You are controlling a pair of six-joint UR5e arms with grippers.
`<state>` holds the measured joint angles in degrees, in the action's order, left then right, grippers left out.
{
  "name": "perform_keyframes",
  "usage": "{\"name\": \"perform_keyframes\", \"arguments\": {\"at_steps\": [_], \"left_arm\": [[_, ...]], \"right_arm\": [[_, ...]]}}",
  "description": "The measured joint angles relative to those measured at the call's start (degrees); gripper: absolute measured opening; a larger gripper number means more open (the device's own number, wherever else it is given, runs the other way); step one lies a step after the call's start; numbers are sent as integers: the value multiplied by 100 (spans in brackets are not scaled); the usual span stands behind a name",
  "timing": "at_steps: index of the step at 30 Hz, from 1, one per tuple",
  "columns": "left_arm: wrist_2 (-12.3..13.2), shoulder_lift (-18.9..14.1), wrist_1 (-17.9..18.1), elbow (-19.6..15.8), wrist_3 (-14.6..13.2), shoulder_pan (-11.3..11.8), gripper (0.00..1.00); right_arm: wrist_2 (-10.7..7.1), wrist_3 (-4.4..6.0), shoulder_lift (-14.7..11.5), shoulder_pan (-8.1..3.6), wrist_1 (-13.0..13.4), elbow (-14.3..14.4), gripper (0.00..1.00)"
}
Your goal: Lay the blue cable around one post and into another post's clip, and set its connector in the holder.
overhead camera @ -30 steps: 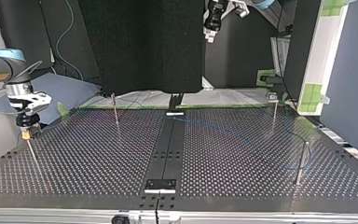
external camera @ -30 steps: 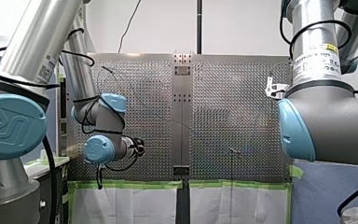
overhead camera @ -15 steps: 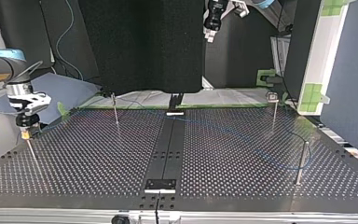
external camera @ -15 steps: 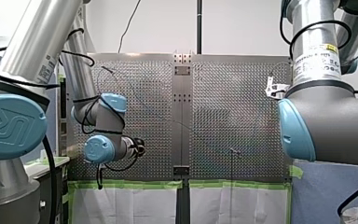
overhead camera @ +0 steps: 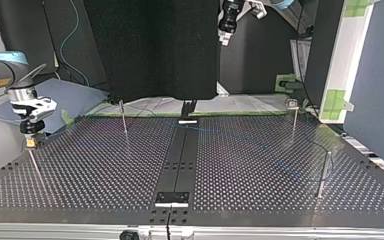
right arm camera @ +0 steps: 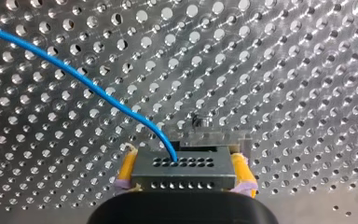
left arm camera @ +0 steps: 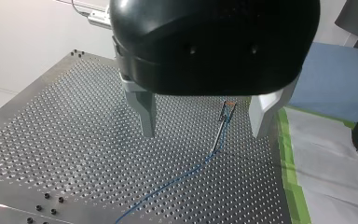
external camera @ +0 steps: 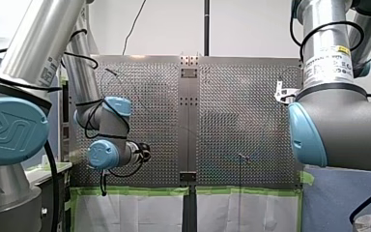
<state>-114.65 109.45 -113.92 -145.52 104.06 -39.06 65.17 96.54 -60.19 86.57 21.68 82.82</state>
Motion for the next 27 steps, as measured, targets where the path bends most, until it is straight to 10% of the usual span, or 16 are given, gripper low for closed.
{"name": "perform_keyframes", "arguments": {"at_steps": [19,21,23,27], "left_arm": [[6,0,6,4,0,20,100],[9,0,7,6,0,25,100],[12,0,4,6,0,28,100],[11,0,1,5,0,31,100]], "right_arm": [[0,0,0,1,1,0,0],[0,0,0,0,1,0,18],[0,0,0,1,1,0,86],[0,0,0,0,1,0,100]]}}
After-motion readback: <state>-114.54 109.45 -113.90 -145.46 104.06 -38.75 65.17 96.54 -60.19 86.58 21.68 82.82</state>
